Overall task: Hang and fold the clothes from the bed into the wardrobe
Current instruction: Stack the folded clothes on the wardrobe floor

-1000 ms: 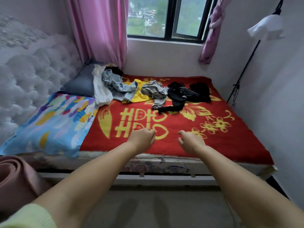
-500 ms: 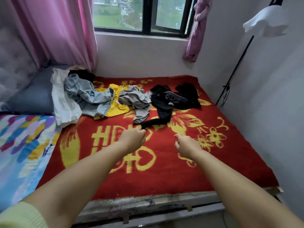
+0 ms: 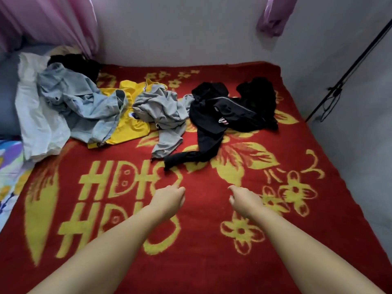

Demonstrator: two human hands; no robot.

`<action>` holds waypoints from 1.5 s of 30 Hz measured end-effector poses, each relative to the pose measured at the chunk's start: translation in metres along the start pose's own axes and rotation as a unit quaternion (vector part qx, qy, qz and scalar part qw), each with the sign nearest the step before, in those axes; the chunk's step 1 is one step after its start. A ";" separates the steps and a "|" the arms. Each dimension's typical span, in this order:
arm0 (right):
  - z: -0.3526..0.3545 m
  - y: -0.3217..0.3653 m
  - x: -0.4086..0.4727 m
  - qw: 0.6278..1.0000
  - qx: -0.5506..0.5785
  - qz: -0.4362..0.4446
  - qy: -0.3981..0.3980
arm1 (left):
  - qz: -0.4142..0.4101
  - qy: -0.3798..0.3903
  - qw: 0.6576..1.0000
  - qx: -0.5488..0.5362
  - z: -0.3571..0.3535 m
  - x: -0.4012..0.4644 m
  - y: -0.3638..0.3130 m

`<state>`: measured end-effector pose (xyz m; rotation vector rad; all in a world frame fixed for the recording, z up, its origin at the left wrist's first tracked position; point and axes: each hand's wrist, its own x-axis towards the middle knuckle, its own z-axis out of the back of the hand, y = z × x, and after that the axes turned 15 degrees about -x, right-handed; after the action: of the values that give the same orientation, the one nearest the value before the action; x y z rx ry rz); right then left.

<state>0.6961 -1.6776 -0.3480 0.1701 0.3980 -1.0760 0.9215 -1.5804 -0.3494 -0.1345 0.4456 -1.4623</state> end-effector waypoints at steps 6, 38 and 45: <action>-0.055 -0.042 0.117 0.997 -0.008 0.036 0.066 | 0.031 0.037 0.998 -0.035 -0.063 0.108 -0.012; -0.143 0.008 0.245 0.947 0.298 -0.106 0.058 | -0.004 -0.041 0.975 -0.217 -0.056 0.192 0.105; -0.019 0.091 0.185 0.704 0.653 -0.227 0.165 | -0.119 0.101 0.954 -0.254 -0.018 0.050 0.063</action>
<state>0.8482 -1.7803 -0.4439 1.6365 -0.1091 -1.6706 0.9757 -1.6188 -0.3986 -0.4657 0.9990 -1.5755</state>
